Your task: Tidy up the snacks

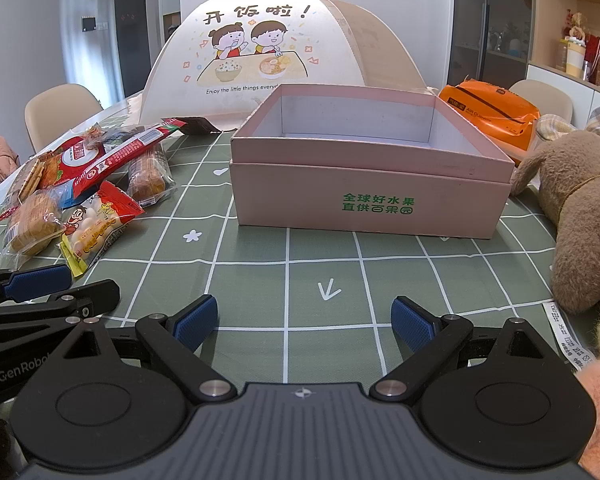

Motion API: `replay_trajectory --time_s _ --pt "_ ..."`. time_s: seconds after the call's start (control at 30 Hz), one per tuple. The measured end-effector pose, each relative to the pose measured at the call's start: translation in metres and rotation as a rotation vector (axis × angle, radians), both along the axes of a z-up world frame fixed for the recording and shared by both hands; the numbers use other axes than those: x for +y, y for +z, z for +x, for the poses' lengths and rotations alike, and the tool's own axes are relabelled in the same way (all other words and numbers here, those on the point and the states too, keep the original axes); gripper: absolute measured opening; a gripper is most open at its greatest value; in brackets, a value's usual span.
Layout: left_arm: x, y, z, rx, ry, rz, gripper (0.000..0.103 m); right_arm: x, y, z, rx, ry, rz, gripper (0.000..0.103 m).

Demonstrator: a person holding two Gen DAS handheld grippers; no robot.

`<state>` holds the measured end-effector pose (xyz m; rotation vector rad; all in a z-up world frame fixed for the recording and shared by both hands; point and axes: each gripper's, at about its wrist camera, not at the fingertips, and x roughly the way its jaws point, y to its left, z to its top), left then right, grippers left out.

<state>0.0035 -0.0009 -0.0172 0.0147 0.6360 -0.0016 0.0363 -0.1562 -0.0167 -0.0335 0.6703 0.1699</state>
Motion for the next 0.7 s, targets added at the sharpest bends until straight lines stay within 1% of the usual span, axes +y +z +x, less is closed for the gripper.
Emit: replay_trajectory --time_s 0.43,0.5,0.53,0.57,0.63,0.7 --pt "-0.007 -0.010 -0.001 0.001 0.000 0.004 0.051 0.000 0.000 0.001 0.002 0.004 0.003 0.096" --pt "-0.008 -0.009 -0.001 0.022 -0.008 0.021 0.050 0.000 0.003 0.004 0.023 0.031 -0.003 0.096" --pt "-0.007 -0.007 -0.001 0.046 -0.014 0.018 0.049 -0.001 0.006 0.007 0.048 0.050 -0.004 0.096" --pt "-0.003 -0.002 0.000 0.072 -0.021 -0.002 0.047 -0.001 0.008 0.008 0.074 0.068 -0.007 0.097" --pt "0.007 0.014 -0.005 0.082 -0.012 -0.039 0.048 -0.004 0.011 0.008 0.114 0.098 -0.017 0.097" --pt "0.022 0.036 -0.009 0.064 0.051 -0.060 0.048 -0.006 0.013 0.008 0.141 0.105 -0.025 0.097"
